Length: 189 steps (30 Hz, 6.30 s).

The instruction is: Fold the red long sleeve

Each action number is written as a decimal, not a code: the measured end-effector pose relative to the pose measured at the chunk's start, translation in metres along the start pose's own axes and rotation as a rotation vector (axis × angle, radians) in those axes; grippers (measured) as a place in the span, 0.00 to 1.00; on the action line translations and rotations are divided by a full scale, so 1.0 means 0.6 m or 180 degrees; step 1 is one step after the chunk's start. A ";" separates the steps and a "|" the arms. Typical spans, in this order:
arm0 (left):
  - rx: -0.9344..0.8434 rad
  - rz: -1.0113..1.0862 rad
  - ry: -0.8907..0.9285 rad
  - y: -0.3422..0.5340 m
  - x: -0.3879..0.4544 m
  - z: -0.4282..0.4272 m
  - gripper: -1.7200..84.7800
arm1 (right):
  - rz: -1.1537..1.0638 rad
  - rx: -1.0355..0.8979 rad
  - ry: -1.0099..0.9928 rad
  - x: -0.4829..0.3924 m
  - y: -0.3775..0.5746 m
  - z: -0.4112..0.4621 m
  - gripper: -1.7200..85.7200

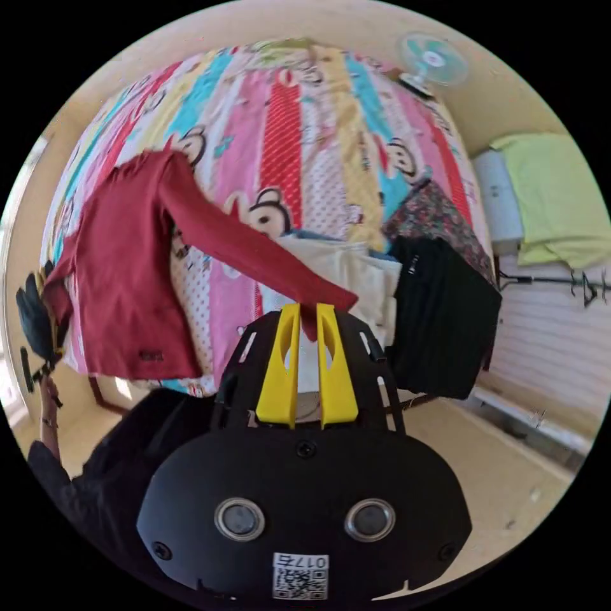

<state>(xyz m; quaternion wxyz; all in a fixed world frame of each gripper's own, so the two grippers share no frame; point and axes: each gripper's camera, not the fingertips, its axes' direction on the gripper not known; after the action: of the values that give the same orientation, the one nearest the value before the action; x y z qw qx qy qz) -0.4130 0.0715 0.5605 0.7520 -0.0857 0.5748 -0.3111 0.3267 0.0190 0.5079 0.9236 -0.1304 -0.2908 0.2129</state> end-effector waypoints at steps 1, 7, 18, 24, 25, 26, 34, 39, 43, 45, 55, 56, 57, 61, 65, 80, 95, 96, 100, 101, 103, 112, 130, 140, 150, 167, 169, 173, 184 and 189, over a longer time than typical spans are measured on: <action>-0.0036 -0.0043 0.0003 0.000 -0.012 0.008 0.18 | 0.0077 0.0037 -0.0071 0.017 0.009 -0.003 0.10; -0.0356 -0.0289 0.0130 0.039 -0.081 0.104 0.21 | -0.0635 -0.0912 -0.1733 -0.121 0.132 0.170 0.16; -0.0790 0.0409 0.0057 0.182 -0.068 0.027 0.04 | -0.1755 -0.1993 -0.1758 -0.202 0.262 0.212 0.08; -0.0928 -0.0413 -0.0324 0.325 -0.114 0.060 0.08 | -0.1719 -0.2508 -0.1568 -0.102 0.310 0.214 0.08; -0.0935 -0.0517 -0.0303 0.336 -0.119 0.059 0.09 | -0.1669 -0.2455 -0.1583 -0.090 0.300 0.209 0.09; -0.0838 -0.0637 -0.0146 0.358 -0.125 0.047 0.10 | -0.1540 -0.2218 -0.1691 -0.059 0.263 0.185 0.10; -0.0682 -0.0384 -0.0132 0.454 -0.070 -0.034 0.11 | -0.0721 -0.0698 -0.1359 0.159 -0.124 0.062 0.15; -0.0784 -0.0215 -0.0290 0.490 -0.010 -0.035 0.11 | -0.0267 -0.1049 -0.0811 0.180 -0.278 0.145 0.15; -0.0879 -0.0126 -0.0385 0.505 0.027 -0.026 0.11 | 0.0074 -0.1332 -0.1103 0.207 -0.290 0.224 0.15; -0.0954 -0.0033 -0.0485 0.512 0.050 -0.020 0.11 | -0.0241 -0.1609 -0.0961 0.187 -0.270 0.272 0.15; -0.0766 -0.0106 -0.0419 0.512 0.087 -0.072 0.10 | -0.1238 0.0591 -0.1003 0.215 -0.118 -0.095 0.06; -0.0689 -0.0151 -0.0327 0.511 0.089 -0.081 0.10 | -0.1300 0.0980 -0.1049 0.236 -0.067 -0.137 0.06; -0.0619 -0.0201 -0.0222 0.510 0.090 -0.087 0.10 | -0.1327 0.1222 -0.1033 0.257 -0.019 -0.155 0.05; -0.0493 -0.0333 0.0113 0.504 0.095 -0.097 0.10 | -0.0706 0.0593 -0.0812 0.318 0.052 -0.039 0.05; -0.0434 -0.0356 0.0261 0.500 0.104 -0.118 0.10 | 0.0859 -0.0343 -0.1063 0.463 0.135 0.130 0.07; -0.0331 -0.0537 0.0418 0.487 0.108 -0.177 0.11 | 0.2470 0.0346 -0.2847 0.573 0.192 0.227 0.08; -0.0061 -0.0779 0.0791 0.499 0.029 -0.233 0.11 | 0.0324 0.1439 -0.2546 0.190 0.135 -0.023 0.06; -0.0035 -0.0757 0.0769 0.498 0.021 -0.243 0.11 | 0.0005 0.1593 -0.2699 0.110 0.156 -0.054 0.06; 0.0127 -0.0734 0.0731 0.481 -0.016 -0.279 0.12 | -0.0901 0.1783 -0.3094 -0.139 0.231 -0.105 0.06; 0.0212 -0.0738 0.0735 0.471 -0.032 -0.291 0.12 | -0.1184 0.1727 -0.3230 -0.221 0.257 -0.098 0.06; 0.0359 -0.0752 0.0731 0.450 -0.060 -0.308 0.12 | -0.1473 0.1495 -0.3377 -0.341 0.296 -0.057 0.06; 0.0960 -0.0691 0.0993 0.269 -0.200 -0.354 0.15 | -0.2077 -0.0265 -0.2492 -0.710 0.538 0.325 0.12; 0.1246 0.0234 0.0566 0.279 -0.222 -0.483 0.15 | -0.4138 0.0679 -0.2138 -1.180 0.613 0.146 0.07; 0.0629 0.0518 0.1007 0.260 -0.172 -0.351 0.15 | 0.0327 0.0753 -0.2795 -0.433 0.513 0.430 0.08; 0.0178 0.0970 0.0883 0.245 -0.089 -0.258 0.16 | 0.0537 0.0954 -0.2427 -0.244 0.435 0.389 0.14; -0.0400 0.1340 0.0240 0.267 -0.120 -0.149 0.04 | 0.0040 0.1019 -0.1455 -0.169 0.174 0.281 0.04; -0.0316 0.1084 0.0489 0.275 -0.155 -0.161 0.03 | 0.0100 0.1141 -0.1289 -0.143 0.162 0.297 0.06; -0.0021 0.0662 0.0557 0.299 -0.209 -0.163 0.02 | -0.0236 0.0170 -0.1801 -0.135 0.057 0.419 0.12; 0.0200 0.0407 0.1066 0.360 -0.302 -0.181 0.16 | -0.0369 0.0184 -0.1436 -0.052 0.127 0.342 0.13; -0.0335 0.0665 0.0792 0.397 -0.299 -0.125 0.21 | -0.0857 -0.0344 -0.1992 0.053 0.282 0.334 0.17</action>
<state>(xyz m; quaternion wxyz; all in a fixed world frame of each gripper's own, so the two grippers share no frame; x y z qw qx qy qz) -0.4198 0.3786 0.5657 0.6978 -0.0255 0.6847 -0.2088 0.1779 0.2054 0.6212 0.8013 -0.0679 -0.5854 0.1031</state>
